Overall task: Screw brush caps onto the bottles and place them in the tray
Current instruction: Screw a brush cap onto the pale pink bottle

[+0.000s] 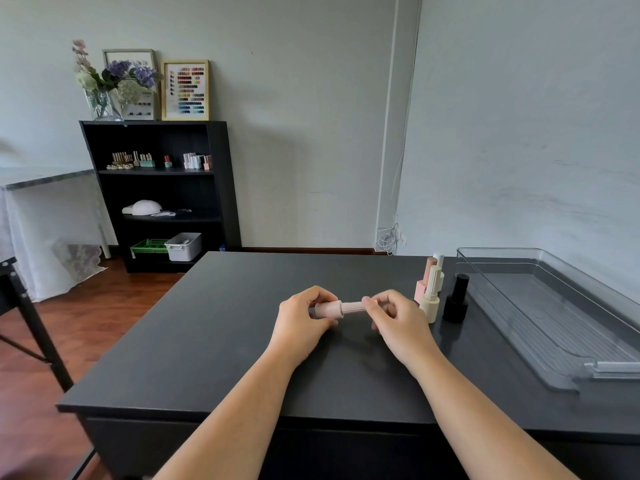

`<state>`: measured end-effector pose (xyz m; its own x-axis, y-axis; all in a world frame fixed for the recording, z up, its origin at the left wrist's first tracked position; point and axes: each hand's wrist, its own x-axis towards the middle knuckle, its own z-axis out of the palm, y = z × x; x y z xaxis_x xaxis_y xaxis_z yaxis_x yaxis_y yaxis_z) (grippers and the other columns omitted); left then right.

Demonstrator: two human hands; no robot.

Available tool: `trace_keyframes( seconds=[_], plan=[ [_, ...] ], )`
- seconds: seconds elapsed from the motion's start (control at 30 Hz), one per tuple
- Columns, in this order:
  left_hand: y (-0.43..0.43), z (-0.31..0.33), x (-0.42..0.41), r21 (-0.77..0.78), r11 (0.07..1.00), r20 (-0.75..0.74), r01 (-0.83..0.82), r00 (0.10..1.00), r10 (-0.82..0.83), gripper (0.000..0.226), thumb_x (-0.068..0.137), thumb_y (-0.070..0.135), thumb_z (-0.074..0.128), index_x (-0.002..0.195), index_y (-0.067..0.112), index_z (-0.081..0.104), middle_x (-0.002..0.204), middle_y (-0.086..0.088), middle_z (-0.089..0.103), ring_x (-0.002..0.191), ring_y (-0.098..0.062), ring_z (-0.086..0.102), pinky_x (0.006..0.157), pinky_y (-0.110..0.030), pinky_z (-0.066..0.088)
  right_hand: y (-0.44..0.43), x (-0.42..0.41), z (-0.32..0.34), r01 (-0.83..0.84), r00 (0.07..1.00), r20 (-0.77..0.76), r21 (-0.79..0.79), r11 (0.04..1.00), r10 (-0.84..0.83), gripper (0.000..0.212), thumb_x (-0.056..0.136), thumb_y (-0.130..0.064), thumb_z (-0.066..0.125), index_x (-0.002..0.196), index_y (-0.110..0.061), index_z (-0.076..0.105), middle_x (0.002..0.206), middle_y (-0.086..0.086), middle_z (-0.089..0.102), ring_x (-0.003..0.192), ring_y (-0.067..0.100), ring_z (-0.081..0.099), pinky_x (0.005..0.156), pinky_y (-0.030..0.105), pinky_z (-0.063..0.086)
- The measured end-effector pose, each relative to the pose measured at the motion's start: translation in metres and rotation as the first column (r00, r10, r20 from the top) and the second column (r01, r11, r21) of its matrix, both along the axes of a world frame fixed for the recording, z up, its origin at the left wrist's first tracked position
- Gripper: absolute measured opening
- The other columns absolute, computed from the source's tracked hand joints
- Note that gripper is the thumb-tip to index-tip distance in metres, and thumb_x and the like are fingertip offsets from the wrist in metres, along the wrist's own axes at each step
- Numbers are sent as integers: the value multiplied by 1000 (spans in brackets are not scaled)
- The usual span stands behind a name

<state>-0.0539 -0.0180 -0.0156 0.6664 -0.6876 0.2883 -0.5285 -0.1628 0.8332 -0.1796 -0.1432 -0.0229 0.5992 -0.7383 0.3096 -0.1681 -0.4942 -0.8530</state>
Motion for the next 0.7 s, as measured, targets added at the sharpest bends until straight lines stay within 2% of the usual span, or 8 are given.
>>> trace_keyframes(
  seconds=[0.07,0.13,0.27,0.37,0.47,0.63,0.7],
  plan=[
    [0,0,0,2,1000,3,2,1000,-2,32,72,5,74,85,33,67,88,16,66,84,-8,61,75,-19,50,-1,-1,0,-44,999,19,0,999,44,9,90,-30,58,82,-29,62,72,2,67,64,8,56,62,23,45],
    [0,0,0,5,1000,9,5,1000,-5,32,72,5,75,86,32,67,88,16,66,84,-9,60,75,-19,50,-1,-2,0,-47,999,-8,-51,998,47,17,92,-30,55,77,-27,61,64,-3,64,55,2,52,56,20,41],
    [1,0,-1,-3,1000,11,8,1000,-8,32,71,4,75,85,32,67,87,15,66,82,-8,61,73,-17,49,0,-1,1,19,997,-67,-71,997,-24,39,93,-47,47,62,-23,55,52,-4,57,43,2,47,50,22,38],
    [1,1,-1,-9,1000,6,6,1000,-6,32,71,4,75,85,32,67,87,15,66,82,-9,61,74,-19,49,2,1,2,6,1000,-3,12,1000,-6,30,90,-48,51,73,-25,61,64,-2,65,56,5,57,59,23,45],
    [0,1,0,-1,1000,9,10,1000,-10,33,71,4,75,85,33,67,87,16,66,84,-8,61,75,-18,49,1,-1,1,-56,998,23,-21,998,56,12,91,-29,56,82,-29,64,74,-3,68,74,15,63,70,27,49],
    [0,-1,0,3,1000,13,31,999,-31,33,68,6,79,84,34,69,86,17,68,81,-3,63,68,-10,47,-3,-1,-2,-32,999,-27,-99,995,29,16,95,-24,52,82,-24,62,63,-7,61,58,6,52,51,12,38],
    [0,-1,0,1,999,10,42,999,-42,34,66,6,80,83,34,69,86,17,69,81,-2,63,68,-9,47,-3,0,-2,-17,999,-44,-119,993,12,17,95,-25,51,83,-20,61,63,-6,59,54,6,47,50,13,37]
  ],
)
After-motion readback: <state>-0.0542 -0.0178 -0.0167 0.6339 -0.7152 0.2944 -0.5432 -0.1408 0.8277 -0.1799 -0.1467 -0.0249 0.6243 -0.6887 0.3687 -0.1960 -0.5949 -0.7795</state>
